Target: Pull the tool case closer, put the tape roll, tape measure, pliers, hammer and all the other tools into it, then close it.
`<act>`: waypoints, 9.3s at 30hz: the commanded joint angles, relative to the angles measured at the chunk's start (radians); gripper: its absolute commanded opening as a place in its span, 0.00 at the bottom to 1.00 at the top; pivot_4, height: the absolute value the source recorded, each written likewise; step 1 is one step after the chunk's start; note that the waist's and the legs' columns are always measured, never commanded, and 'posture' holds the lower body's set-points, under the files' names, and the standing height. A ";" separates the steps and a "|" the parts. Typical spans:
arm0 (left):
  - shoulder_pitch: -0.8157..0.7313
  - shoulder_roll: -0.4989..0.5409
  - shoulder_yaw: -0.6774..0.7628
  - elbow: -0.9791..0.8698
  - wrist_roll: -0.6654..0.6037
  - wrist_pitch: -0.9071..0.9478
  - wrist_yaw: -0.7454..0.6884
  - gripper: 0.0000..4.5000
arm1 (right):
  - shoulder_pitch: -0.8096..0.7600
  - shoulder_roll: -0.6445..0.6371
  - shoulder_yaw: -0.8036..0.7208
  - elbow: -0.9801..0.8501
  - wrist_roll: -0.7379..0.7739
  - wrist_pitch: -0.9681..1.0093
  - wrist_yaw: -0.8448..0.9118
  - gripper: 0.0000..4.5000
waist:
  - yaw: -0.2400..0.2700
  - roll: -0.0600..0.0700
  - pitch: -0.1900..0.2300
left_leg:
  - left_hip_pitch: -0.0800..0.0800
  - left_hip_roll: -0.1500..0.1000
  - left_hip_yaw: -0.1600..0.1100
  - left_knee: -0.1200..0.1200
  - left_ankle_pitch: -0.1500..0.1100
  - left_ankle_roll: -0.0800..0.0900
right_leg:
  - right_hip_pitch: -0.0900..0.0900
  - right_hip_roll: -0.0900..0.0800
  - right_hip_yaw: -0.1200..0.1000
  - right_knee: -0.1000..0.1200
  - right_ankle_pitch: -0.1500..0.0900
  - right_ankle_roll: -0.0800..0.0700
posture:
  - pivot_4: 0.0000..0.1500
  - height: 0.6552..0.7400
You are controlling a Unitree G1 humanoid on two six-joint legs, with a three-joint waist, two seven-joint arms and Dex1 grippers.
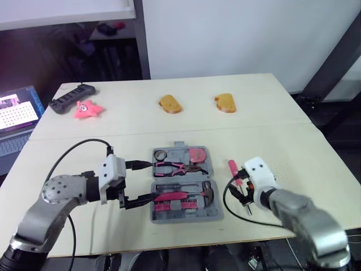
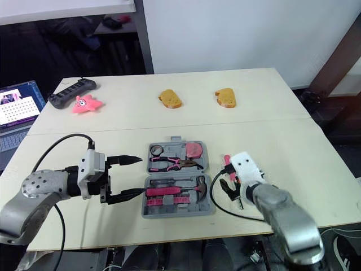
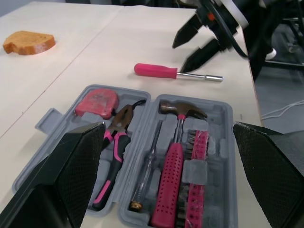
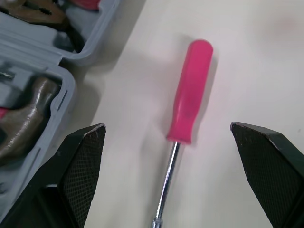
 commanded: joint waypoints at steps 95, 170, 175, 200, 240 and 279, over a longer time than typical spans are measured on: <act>0.355 0.089 0.271 0.072 -0.030 -0.288 -0.314 1.00 | -0.814 -0.136 0.939 0.163 0.082 0.028 0.512 0.08 | -0.024 0.003 0.003 | -0.002 0.001 -0.002 0.000 0.000 0.000 | -0.002 -0.001 -0.004 -0.002 0.000 -0.001 | 1.00 0.79; 0.206 0.092 0.184 0.179 0.015 -0.142 -0.190 1.00 | -0.375 -0.136 0.268 0.083 0.272 -0.291 0.689 0.01 | -0.017 0.000 -0.002 | -0.001 0.001 -0.004 -0.001 -0.001 0.000 | 0.001 -0.001 -0.006 -0.002 0.000 0.000 | 1.00 0.79; 0.050 0.033 0.049 0.344 0.134 -0.108 -0.101 0.59 | -0.369 -0.278 0.148 0.313 0.177 -0.359 0.646 0.00 | -0.011 0.000 -0.001 | 0.000 0.000 -0.003 0.000 -0.001 0.001 | 0.002 -0.002 -0.007 -0.003 0.000 0.000 | 1.00 0.79; -0.233 -0.221 -0.278 0.669 0.453 -0.186 0.032 0.02 | -0.517 -0.156 0.512 0.592 -0.171 -0.436 0.659 0.00 | -0.018 0.002 -0.002 | 0.000 -0.001 -0.003 0.000 0.000 -0.001 | 0.000 -0.003 -0.007 0.000 0.000 0.000 | 1.00 0.79; 0.060 -0.129 -0.198 0.387 0.405 -0.117 0.086 0.02 | -0.410 -0.151 0.559 0.275 -0.199 -0.197 0.559 0.00 | 0.002 0.004 -0.004 | 0.002 0.000 -0.002 0.001 -0.001 -0.002 | 0.000 -0.003 -0.008 0.000 0.001 -0.001 | 1.00 0.79; 0.266 -0.087 -0.013 0.194 0.070 -0.173 -0.203 0.02 | -0.331 -0.234 0.136 0.261 0.038 -0.214 0.590 0.00 | 0.001 0.003 -0.001 | 0.000 0.001 -0.001 0.000 -0.002 0.000 | -0.001 -0.003 -0.009 -0.003 0.001 -0.001 | 1.00 0.79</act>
